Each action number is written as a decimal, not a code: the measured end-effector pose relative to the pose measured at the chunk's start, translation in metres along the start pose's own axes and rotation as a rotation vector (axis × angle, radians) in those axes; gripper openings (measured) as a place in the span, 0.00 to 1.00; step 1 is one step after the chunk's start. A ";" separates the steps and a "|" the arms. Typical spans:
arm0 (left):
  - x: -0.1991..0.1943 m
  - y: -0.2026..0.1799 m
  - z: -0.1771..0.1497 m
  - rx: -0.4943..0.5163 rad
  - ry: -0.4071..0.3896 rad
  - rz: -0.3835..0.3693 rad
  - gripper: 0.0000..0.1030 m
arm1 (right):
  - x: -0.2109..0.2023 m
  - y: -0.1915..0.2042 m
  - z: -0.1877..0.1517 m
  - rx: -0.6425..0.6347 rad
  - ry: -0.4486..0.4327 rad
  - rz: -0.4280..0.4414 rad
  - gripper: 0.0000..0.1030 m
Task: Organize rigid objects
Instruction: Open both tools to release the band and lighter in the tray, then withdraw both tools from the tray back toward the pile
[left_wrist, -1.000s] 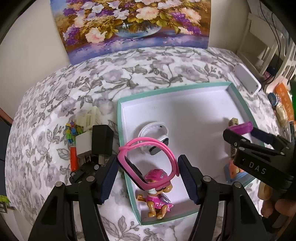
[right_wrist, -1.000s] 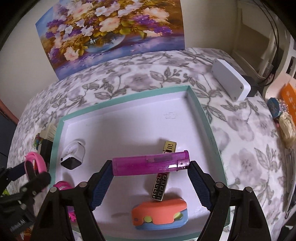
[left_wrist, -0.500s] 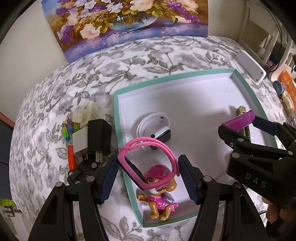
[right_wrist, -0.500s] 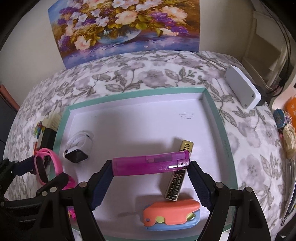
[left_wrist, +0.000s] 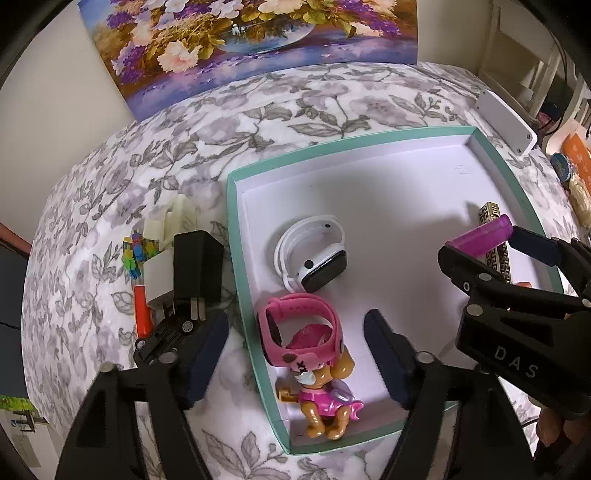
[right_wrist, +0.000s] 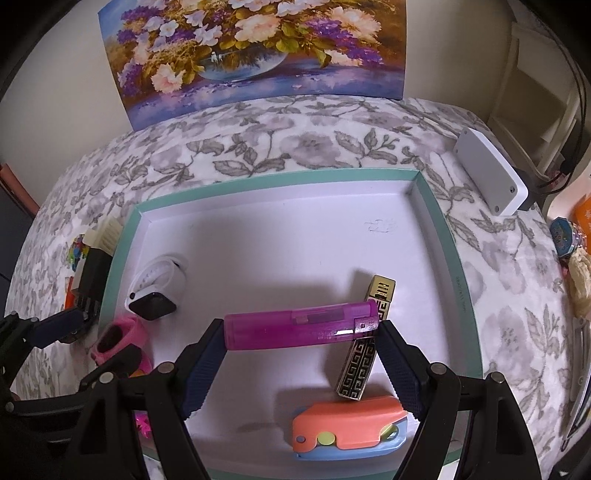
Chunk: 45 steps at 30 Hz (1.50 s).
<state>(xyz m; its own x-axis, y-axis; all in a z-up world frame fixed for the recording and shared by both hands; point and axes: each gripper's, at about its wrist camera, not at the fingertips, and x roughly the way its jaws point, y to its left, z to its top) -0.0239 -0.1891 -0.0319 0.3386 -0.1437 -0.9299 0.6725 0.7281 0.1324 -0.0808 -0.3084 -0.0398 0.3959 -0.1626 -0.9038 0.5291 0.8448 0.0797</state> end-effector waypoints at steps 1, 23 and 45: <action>0.000 0.001 0.000 -0.001 0.002 0.001 0.75 | 0.000 0.000 0.000 -0.001 0.001 0.001 0.81; 0.005 0.019 0.001 -0.070 0.031 0.030 0.93 | 0.008 -0.015 -0.002 0.077 0.011 -0.002 1.00; -0.028 0.128 0.001 -0.427 -0.051 0.027 0.93 | -0.003 -0.018 0.002 0.129 -0.026 -0.002 1.00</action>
<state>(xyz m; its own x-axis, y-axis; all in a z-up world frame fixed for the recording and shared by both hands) 0.0535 -0.0924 0.0117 0.3918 -0.1465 -0.9083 0.3344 0.9424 -0.0078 -0.0899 -0.3246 -0.0373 0.4129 -0.1786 -0.8931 0.6216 0.7720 0.1330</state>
